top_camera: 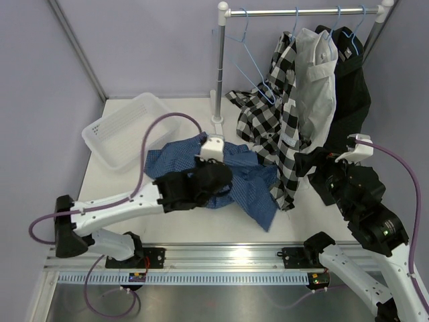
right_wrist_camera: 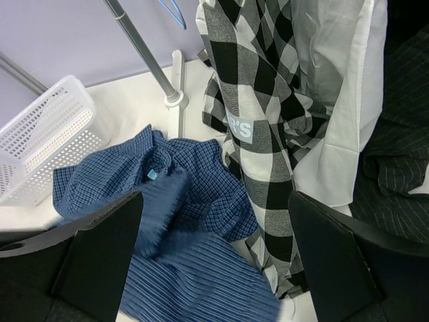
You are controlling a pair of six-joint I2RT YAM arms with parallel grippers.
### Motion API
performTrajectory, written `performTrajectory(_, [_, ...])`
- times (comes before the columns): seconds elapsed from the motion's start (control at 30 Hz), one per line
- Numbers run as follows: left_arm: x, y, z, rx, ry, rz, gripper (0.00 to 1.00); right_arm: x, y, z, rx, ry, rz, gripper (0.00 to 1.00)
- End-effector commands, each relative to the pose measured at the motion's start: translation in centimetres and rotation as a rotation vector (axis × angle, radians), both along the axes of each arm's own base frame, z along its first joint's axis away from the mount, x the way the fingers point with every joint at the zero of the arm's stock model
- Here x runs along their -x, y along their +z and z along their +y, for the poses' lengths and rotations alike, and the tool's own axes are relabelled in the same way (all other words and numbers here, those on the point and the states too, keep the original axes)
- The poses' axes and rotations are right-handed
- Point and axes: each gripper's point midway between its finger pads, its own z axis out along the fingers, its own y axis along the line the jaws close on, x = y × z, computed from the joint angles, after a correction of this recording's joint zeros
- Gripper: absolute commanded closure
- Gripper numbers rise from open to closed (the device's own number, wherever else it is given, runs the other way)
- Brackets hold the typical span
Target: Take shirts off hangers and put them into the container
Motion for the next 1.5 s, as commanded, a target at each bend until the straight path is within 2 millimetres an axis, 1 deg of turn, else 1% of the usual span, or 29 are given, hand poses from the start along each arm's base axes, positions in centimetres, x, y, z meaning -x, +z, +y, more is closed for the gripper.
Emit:
performTrajectory(0.0, [-3.6, 0.5, 6.4, -0.089, 0.189, -0.087, 1.0, -0.1, 1.2, 0.5, -0.046, 0.017, -0.047, 0.01])
performTrajectory(0.03, [-4.8, 0.6, 8.1, -0.1, 0.242, -0.093, 1.0, -0.1, 1.2, 0.5, -0.045, 0.017, -0.049, 0.01])
performTrajectory(0.07, [-5.4, 1.1, 9.4, -0.107, 0.282, -0.112, 1.0, -0.1, 1.1, 0.5, -0.046, 0.02, -0.047, 0.01])
performTrajectory(0.1, [-5.9, 1.1, 10.3, -0.125, 0.314, -0.121, 1.0, -0.1, 1.0, 0.5, -0.046, 0.02, -0.047, 0.01])
performTrajectory(0.13, [-6.8, 1.3, 11.8, -0.15, 0.359, -0.13, 1.0, -0.1, 1.0, 0.5, -0.045, 0.015, -0.046, 0.01])
performTrajectory(0.2, [-7.9, 2.3, 13.8, -0.166, 0.43, -0.155, 1.0, -0.1, 1.0, 0.6, -0.047, 0.02, -0.049, 0.01])
performTrajectory(0.23, [-8.9, 3.2, 15.4, -0.17, 0.482, -0.161, 1.0, -0.1, 1.0, 0.6, -0.048, 0.021, -0.05, 0.01])
performTrajectory(0.3, [-9.7, 4.8, 16.9, -0.15, 0.525, -0.177, 1.0, -0.2, 1.0, 0.8, -0.052, 0.03, -0.048, 0.01])
performTrajectory(0.33, [-10.5, 6.6, 18.1, -0.146, 0.563, -0.199, 1.0, -0.2, 1.0, 0.8, -0.052, 0.031, -0.048, 0.01])
performTrajectory(0.4, [-11.2, 8.2, 19.2, -0.148, 0.59, -0.217, 1.0, -0.1, 1.1, 0.8, -0.054, 0.033, -0.052, 0.01])
performTrajectory(0.43, [-11.7, 10.0, 20.1, -0.143, 0.613, -0.237, 1.0, -0.1, 1.1, 0.8, -0.056, 0.031, -0.052, 0.01])
performTrajectory(0.53, [-12.2, 12.3, 21.2, -0.143, 0.629, -0.261, 1.0, -0.2, 1.1, 0.7, -0.052, 0.024, -0.058, 0.01])
performTrajectory(0.57, [-12.2, 13.6, 21.4, -0.128, 0.633, -0.279, 1.0, -0.2, 1.0, 0.6, -0.051, 0.021, -0.057, 0.01])
performTrajectory(0.63, [-12.1, 14.6, 21.8, -0.138, 0.633, -0.293, 1.0, -0.2, 1.1, 0.6, -0.051, 0.023, -0.061, 0.01])
performTrajectory(0.77, [-11.8, 15.3, 22.8, -0.182, 0.666, -0.31, 1.0, -0.3, 1.1, 0.7, -0.047, 0.024, -0.06, 0.01])
performTrajectory(0.87, [-11.5, 14.7, 23.7, -0.211, 0.702, -0.312, 1.0, -0.5, 0.8, 0.8, -0.046, 0.027, -0.057, 0.0])
performTrajectory(0.9, [-11.5, 13.5, 23.9, -0.242, 0.713, -0.301, 1.0, -0.5, 0.7, 1.0, -0.046, 0.031, -0.055, 0.01])
performTrajectory(0.97, [-11.6, 12.8, 24.8, -0.257, 0.779, -0.321, 1.0, -0.7, 0.4, 1.3, -0.046, 0.04, -0.05, 0.0])
performTrajectory(1.0, [-11.9, 11.8, 24.7, -0.268, 0.782, -0.314, 1.0, -0.8, 0.2, 1.6, -0.048, 0.055, -0.048, 0.0])
performTrajectory(1.03, [-12.1, 10.0, 24.5, -0.262, 0.787, -0.299, 1.0, -0.8, 0.3, 1.7, -0.055, 0.058, -0.054, 0.0])
performTrajectory(1.1, [-12.8, 7.5, 23.4, -0.247, 0.748, -0.256, 1.0, -1.0, -0.1, 1.9, -0.05, 0.067, -0.042, 0.0])
performTrajectory(1.13, [-12.9, 5.4, 22.8, -0.227, 0.74, -0.228, 1.0, -1.0, -0.2, 2.0, -0.051, 0.068, -0.04, 0.01])
performTrajectory(1.17, [-13.0, 4.1, 22.1, -0.208, 0.711, -0.2, 1.0, -1.1, -0.5, 2.0, -0.047, 0.065, -0.035, 0.0])
performTrajectory(1.2, [-13.1, 3.1, 21.7, -0.195, 0.707, -0.185, 1.0, -1.1, -0.7, 2.0, -0.045, 0.065, -0.031, 0.01])
performTrajectory(1.23, [-12.9, 1.5, 21.0, -0.172, 0.703, -0.165, 1.0, -1.2, -0.7, 2.0, -0.045, 0.065, -0.033, 0.01])
performTrajectory(1.3, [-12.8, 0.4, 19.7, -0.125, 0.695, -0.152, 1.0, -1.3, -1.2, 2.1, -0.042, 0.068, -0.027, 0.01])
performTrajectory(1.33, [-12.5, -0.3, 18.4, -0.125, 0.666, -0.146, 1.0, -1.4, -1.3, 2.2, -0.041, 0.07, -0.026, 0.01])
performTrajectory(1.37, [-12.3, -0.6, 17.6, -0.116, 0.651, -0.143, 1.0, -1.5, -1.7, 2.4, -0.039, 0.073, -0.017, 0.0])
performTrajectory(1.47, [-11.3, -1.5, 13.1, -0.098, 0.545, -0.131, 1.0, -1.7, -2.2, 2.6, -0.036, 0.076, -0.004, 0.01])
